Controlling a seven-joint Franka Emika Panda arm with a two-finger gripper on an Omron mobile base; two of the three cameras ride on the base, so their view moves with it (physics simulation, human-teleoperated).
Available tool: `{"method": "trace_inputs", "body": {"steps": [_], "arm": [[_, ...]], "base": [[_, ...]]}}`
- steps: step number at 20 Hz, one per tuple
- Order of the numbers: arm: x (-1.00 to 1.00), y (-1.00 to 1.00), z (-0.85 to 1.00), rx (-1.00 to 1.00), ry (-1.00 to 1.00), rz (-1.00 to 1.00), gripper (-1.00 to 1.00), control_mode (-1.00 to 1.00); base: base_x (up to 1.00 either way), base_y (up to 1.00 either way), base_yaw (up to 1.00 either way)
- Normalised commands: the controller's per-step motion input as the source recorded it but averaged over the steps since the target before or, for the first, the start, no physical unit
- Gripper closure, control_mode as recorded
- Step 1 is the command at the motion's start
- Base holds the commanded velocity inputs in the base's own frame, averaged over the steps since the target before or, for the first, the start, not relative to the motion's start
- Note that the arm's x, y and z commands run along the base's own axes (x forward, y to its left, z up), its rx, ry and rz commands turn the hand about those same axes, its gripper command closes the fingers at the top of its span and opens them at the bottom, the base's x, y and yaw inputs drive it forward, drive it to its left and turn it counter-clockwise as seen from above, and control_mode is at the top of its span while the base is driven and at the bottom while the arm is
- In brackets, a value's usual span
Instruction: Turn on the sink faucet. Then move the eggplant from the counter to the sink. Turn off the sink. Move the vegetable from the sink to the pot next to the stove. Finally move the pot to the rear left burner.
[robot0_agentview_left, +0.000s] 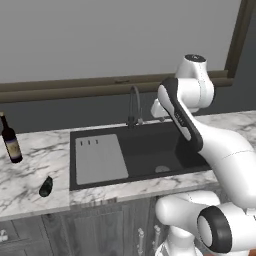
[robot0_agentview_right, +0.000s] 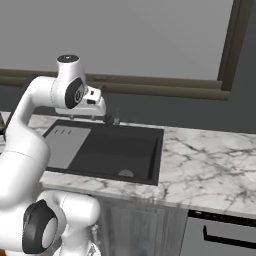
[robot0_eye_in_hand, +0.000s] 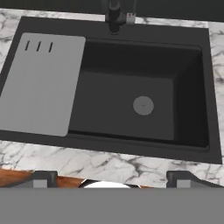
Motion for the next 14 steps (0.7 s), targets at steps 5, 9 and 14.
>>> {"method": "trace_inputs", "body": {"steps": [5, 9, 14], "arm": [[0.0, 0.0, 0.0, 0.0, 0.0, 0.0, -1.0, 1.0], [0.0, 0.0, 0.0, 0.0, 0.0, 0.0, -1.0, 1.0], [0.0, 0.0, -0.16, -0.01, -0.01, -0.01, -1.0, -1.0]], "base": [[0.33, 0.0, -0.07], [0.24, 0.02, -0.05], [0.05, 0.02, -0.01]]}}
